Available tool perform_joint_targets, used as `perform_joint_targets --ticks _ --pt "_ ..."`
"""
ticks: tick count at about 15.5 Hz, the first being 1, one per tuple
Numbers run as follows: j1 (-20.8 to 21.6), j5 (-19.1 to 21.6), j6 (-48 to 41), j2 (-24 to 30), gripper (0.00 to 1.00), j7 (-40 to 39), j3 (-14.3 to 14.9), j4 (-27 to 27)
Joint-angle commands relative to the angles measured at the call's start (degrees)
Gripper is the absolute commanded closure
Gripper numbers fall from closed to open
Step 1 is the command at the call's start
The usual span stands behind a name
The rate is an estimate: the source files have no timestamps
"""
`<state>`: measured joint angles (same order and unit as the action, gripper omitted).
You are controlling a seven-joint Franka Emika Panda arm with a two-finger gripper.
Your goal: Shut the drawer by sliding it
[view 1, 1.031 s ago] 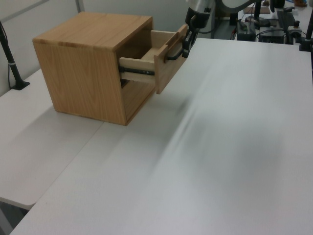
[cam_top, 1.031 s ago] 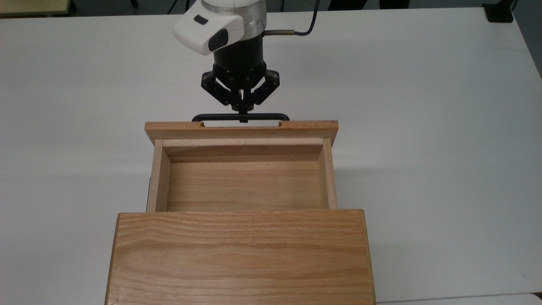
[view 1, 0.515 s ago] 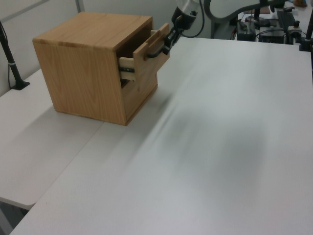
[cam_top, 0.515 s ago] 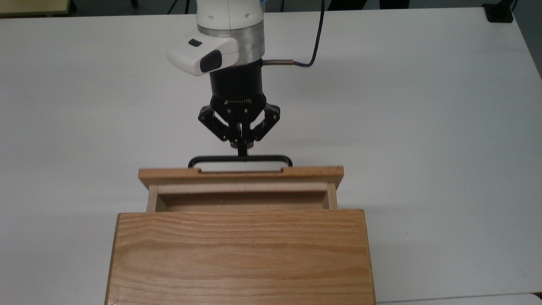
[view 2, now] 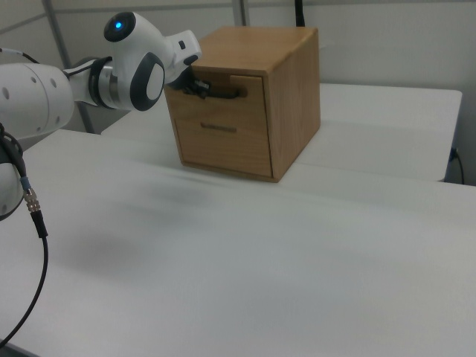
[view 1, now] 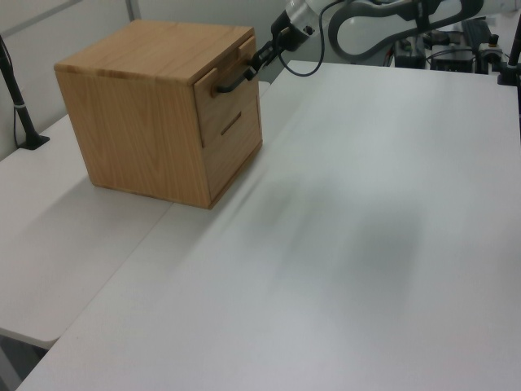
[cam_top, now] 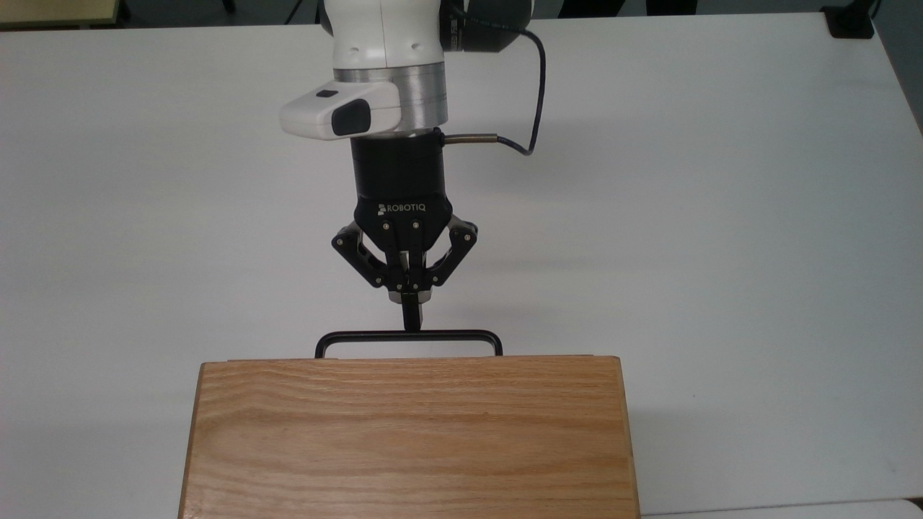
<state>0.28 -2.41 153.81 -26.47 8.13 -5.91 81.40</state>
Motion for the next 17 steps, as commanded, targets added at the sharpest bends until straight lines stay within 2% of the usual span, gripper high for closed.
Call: perform_joint_targets --ticks 1,6,10,13,17 --pt "0.1 0.1 1.3 -1.1 1.0 0.8 0.0 -1.5" --pt "-0.1 -0.1 -1.0 0.8 1.0 0.4 0.0 0.2" --pt "-0.4 -2.2 -15.9 5.8 1.0 0.0 0.0 2.4" --pt "-0.4 -2.7 -27.2 9.0 1.0 -3.8 -0.3 3.4" --pt "-0.5 -2.7 -41.8 16.7 1.0 -7.1 -0.3 7.7"
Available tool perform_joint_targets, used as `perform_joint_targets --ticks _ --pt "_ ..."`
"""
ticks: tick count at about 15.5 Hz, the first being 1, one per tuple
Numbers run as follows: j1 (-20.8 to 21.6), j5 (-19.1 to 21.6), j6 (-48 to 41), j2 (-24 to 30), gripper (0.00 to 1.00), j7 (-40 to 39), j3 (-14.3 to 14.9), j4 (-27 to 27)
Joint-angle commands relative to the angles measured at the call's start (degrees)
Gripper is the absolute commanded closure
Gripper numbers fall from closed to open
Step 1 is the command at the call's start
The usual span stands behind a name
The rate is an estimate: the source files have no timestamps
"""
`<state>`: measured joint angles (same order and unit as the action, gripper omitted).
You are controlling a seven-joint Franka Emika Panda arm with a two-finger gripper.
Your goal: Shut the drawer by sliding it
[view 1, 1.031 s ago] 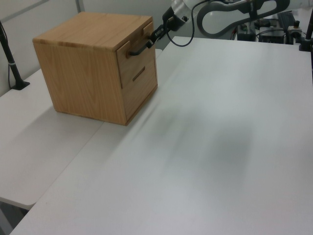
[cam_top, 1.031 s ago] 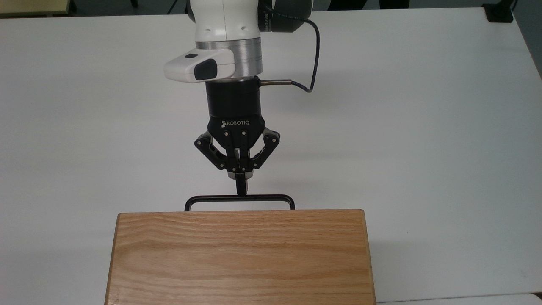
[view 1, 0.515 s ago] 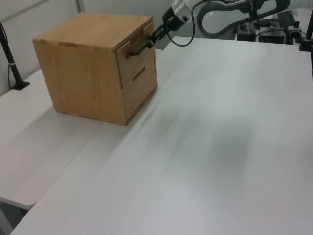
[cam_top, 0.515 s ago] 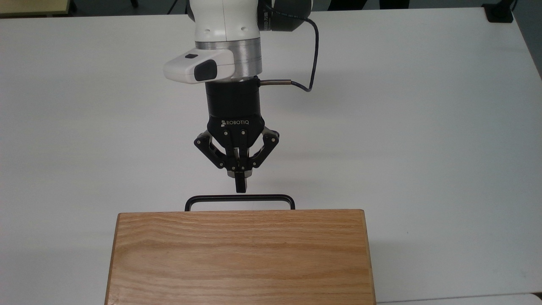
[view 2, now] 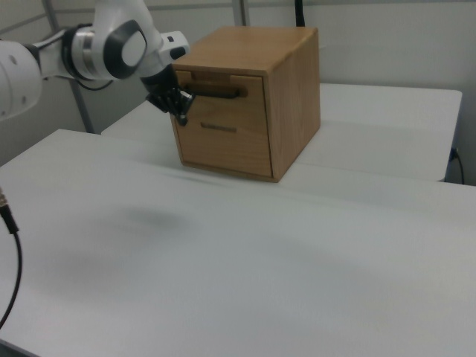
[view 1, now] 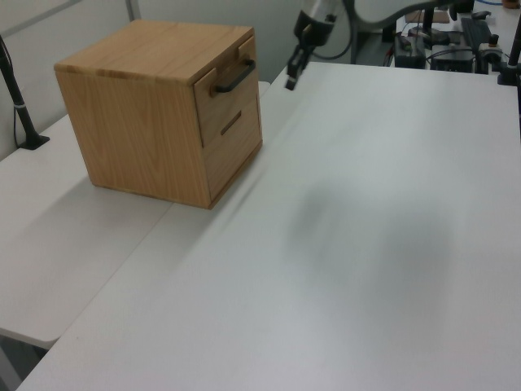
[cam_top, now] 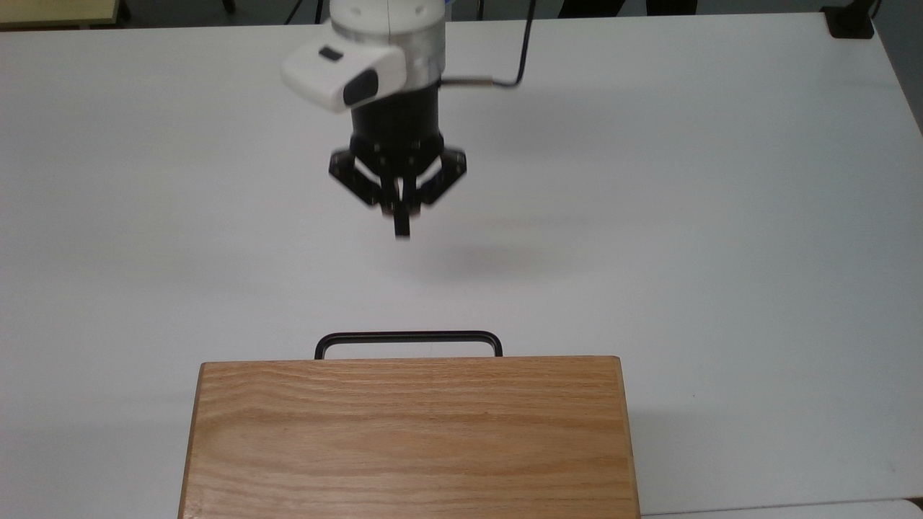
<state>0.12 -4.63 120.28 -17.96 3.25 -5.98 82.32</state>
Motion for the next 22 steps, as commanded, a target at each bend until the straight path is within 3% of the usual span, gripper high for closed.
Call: perform_joint_targets --ticks 1,4,7,9,10,12,13,14,22 --pt "-0.3 -0.5 -12.1 10.2 1.0 -2.3 -0.3 7.6" --pt "-0.3 -0.4 -23.7 14.9 1.0 -2.5 -0.3 7.9" --pt "-0.3 0.2 -27.1 19.7 1.0 -2.4 -0.3 11.4" --pt "-0.4 0.5 -27.1 22.7 0.88 -2.0 0.1 14.1" --pt "-0.4 0.8 -27.4 23.1 0.8 -1.8 0.1 14.4" --pt "-0.4 1.5 -27.8 23.1 0.32 -1.8 0.2 14.4" --pt "-0.4 1.5 -27.8 23.1 0.13 -1.6 0.2 14.4" --pt "-0.3 1.5 -28.0 23.0 0.0 -1.6 0.3 14.3" --pt "-0.3 1.5 -28.1 22.2 0.0 -1.1 0.3 14.1"
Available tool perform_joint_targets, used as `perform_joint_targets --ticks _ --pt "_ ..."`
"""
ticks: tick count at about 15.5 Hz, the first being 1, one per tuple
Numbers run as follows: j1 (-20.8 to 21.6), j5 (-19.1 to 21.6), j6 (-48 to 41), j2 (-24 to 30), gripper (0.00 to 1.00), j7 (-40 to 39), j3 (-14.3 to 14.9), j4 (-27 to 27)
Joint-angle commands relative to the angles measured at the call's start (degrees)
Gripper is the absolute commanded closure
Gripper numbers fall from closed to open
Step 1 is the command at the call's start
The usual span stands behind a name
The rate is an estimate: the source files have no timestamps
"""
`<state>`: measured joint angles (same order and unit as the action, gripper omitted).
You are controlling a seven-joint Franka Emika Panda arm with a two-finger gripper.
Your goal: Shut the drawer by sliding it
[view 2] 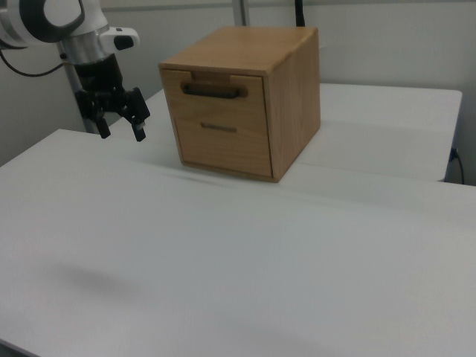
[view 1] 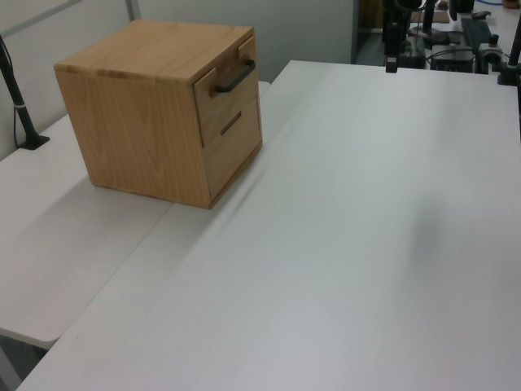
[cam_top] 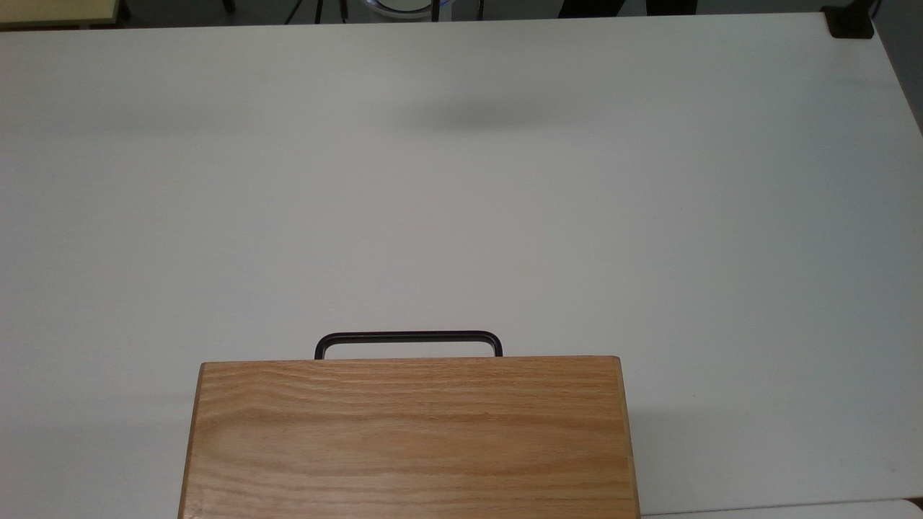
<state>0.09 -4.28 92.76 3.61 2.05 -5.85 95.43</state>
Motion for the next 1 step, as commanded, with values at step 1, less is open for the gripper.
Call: perform_joint_targets --ticks 1 --pt "-0.3 1.1 -0.7 0.6 0.0 0.1 0.0 1.0"
